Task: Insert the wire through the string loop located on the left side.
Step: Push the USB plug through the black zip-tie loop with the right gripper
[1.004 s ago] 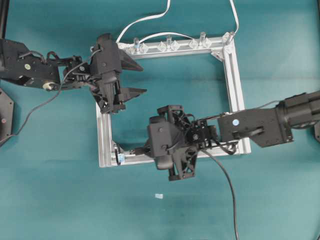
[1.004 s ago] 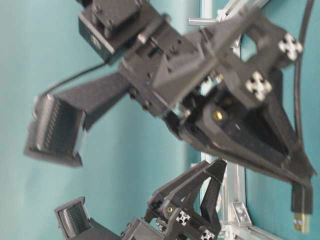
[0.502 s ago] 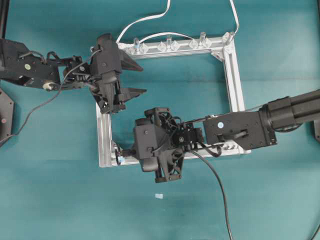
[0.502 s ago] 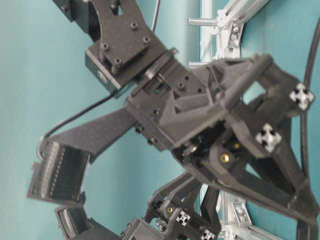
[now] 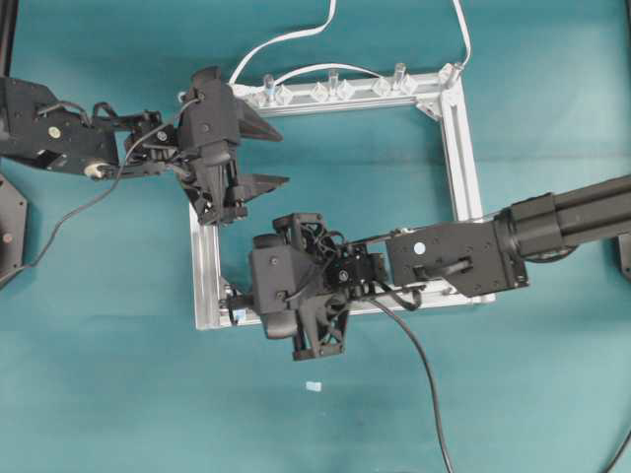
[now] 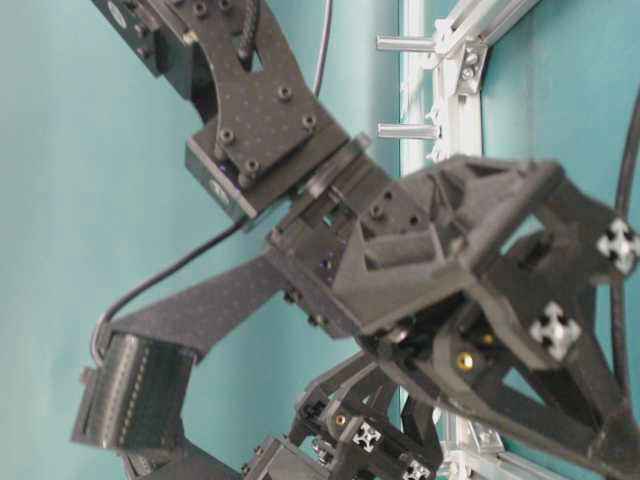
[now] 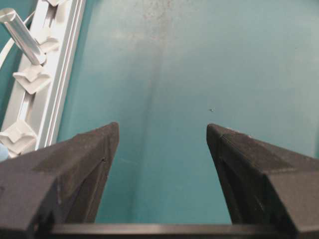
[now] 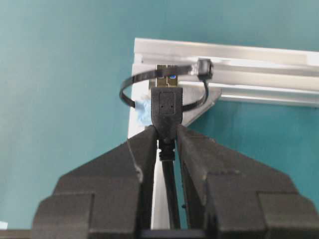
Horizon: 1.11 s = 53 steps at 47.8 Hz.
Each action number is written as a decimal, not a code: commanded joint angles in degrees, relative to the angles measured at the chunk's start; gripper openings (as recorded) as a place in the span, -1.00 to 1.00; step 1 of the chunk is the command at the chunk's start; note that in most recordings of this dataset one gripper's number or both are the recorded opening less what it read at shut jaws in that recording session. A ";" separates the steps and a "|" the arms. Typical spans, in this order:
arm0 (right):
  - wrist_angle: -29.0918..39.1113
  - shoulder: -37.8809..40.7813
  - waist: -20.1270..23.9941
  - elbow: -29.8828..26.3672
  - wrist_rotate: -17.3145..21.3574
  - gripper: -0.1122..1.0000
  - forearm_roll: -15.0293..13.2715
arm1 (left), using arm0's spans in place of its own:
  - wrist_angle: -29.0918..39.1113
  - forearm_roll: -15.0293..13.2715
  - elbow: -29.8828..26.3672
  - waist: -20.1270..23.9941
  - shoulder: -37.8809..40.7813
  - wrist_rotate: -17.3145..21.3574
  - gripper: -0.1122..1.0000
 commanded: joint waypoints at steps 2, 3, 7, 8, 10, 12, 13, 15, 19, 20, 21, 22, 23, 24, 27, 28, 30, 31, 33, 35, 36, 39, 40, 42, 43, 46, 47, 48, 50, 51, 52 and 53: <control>-0.26 -0.79 0.09 -2.29 0.00 -0.48 0.09 | -0.35 0.18 -0.44 -0.44 -1.41 0.00 0.57; -0.26 -0.62 0.09 -2.46 0.00 -0.48 0.00 | -0.35 0.18 -0.44 -0.44 -1.41 0.00 0.57; -0.26 -0.18 0.18 -3.08 0.00 -0.49 0.09 | -0.35 0.18 -0.44 -0.53 -1.41 -0.09 0.57; -0.18 0.00 0.18 -3.16 0.00 -0.48 0.09 | -0.35 0.18 -0.44 -0.62 -1.41 -0.09 0.57; -0.26 0.18 0.09 -3.43 0.00 -0.48 0.00 | -0.26 0.18 -0.44 -0.62 -1.41 -0.09 0.57; -0.26 0.26 0.09 -3.69 0.00 -0.49 0.09 | -0.18 0.18 -0.44 -0.62 -1.41 -0.09 0.57; -0.26 0.35 0.09 -3.87 0.00 -0.49 0.00 | -0.18 0.18 -0.44 -0.70 -1.41 -0.09 0.57; -0.26 0.44 0.09 -4.22 0.00 -0.48 0.00 | -0.09 0.18 -0.44 -0.70 -1.41 -0.09 0.57; -0.26 0.62 0.09 -4.48 0.00 -0.48 -0.09 | 0.09 0.18 -0.44 -0.79 -1.41 -0.09 0.57; -0.18 0.62 0.09 -4.48 0.00 -0.48 0.00 | 0.09 0.18 -0.44 -0.88 -1.41 -0.09 0.57; -0.18 0.70 0.09 -4.57 0.00 -0.48 -0.09 | 0.09 0.18 -0.44 -0.88 -1.41 -0.09 0.57; -0.18 0.70 0.09 -4.57 0.00 -0.48 -0.09 | 0.18 0.18 -0.44 -0.88 -1.41 -0.09 0.57; -0.18 0.70 0.09 -4.57 0.00 -0.48 -0.09 | 0.18 0.18 -0.44 -0.88 -1.41 -0.09 0.57; -0.09 0.70 0.09 -4.57 0.00 -0.48 0.00 | 0.18 0.18 -0.35 -0.88 -1.41 -0.09 0.57; 0.09 0.70 0.09 -4.66 0.00 -0.49 -0.09 | 0.18 0.18 -0.44 -0.88 -1.41 -0.09 0.57; 0.18 0.70 0.09 -4.66 0.00 -0.48 -0.09 | 0.18 0.18 -0.44 -0.88 -1.41 -0.09 0.57; 0.26 0.70 0.09 -4.66 0.00 -0.48 -0.09 | 0.18 0.18 -0.44 -0.88 -1.41 -0.09 0.57; 0.26 0.70 0.09 -4.66 0.00 -0.48 -0.09 | 0.18 0.18 -0.44 -0.97 -1.41 -0.09 0.57; 0.26 0.70 0.18 -4.75 0.00 -0.48 -0.09 | 0.18 0.18 -0.44 -0.97 -1.41 -0.09 0.57; 0.26 0.70 0.18 -4.75 0.00 -0.48 -0.09 | 0.18 0.18 -0.44 -0.97 -1.41 -0.09 0.57; 0.26 0.70 0.09 -4.75 0.00 -0.49 0.00 | 0.18 0.18 -0.44 -0.97 -1.41 -0.09 0.57; 0.26 0.70 0.09 -4.75 0.00 -0.49 -0.09 | 0.18 0.18 -0.44 -0.97 -1.41 -0.09 0.57; 0.26 0.70 0.09 -4.75 0.00 -0.49 -0.09 | 0.18 0.18 -0.44 -0.88 -1.41 -0.09 0.57; 0.26 0.70 0.09 -4.75 0.00 -0.48 -0.09 | 0.26 0.18 -0.44 -0.88 -1.41 -0.09 0.57; 0.26 0.70 0.09 -4.75 0.00 -0.48 -0.09 | 0.26 0.18 -0.44 -0.97 -1.49 -0.09 0.57; 0.26 0.70 0.09 -4.75 0.00 -0.48 -0.18 | 0.35 0.18 -0.44 -0.97 -1.58 -0.09 0.57; 0.26 0.70 0.09 -4.75 0.00 -0.48 -0.18 | 0.44 0.18 -0.44 -0.97 -1.67 -0.09 0.57; 0.26 0.70 0.09 -4.75 0.00 -0.49 -0.18 | 0.53 0.18 -0.35 -0.97 -1.76 0.00 0.57; 0.26 0.70 0.09 -4.75 0.00 -0.48 -0.18 | 0.79 0.18 -0.35 -0.97 -2.20 0.00 0.57; 0.26 0.70 0.09 -4.75 0.00 -0.49 -0.18 | 0.97 0.18 -0.18 -0.88 -2.37 0.00 0.57; 0.26 0.70 0.09 -4.75 0.00 -0.48 -0.18 | 1.23 0.18 -0.09 -0.97 -2.55 0.00 0.57; 0.26 0.70 0.09 -4.75 0.00 -0.48 -0.18 | 1.41 0.18 0.00 -0.88 -2.72 0.00 0.57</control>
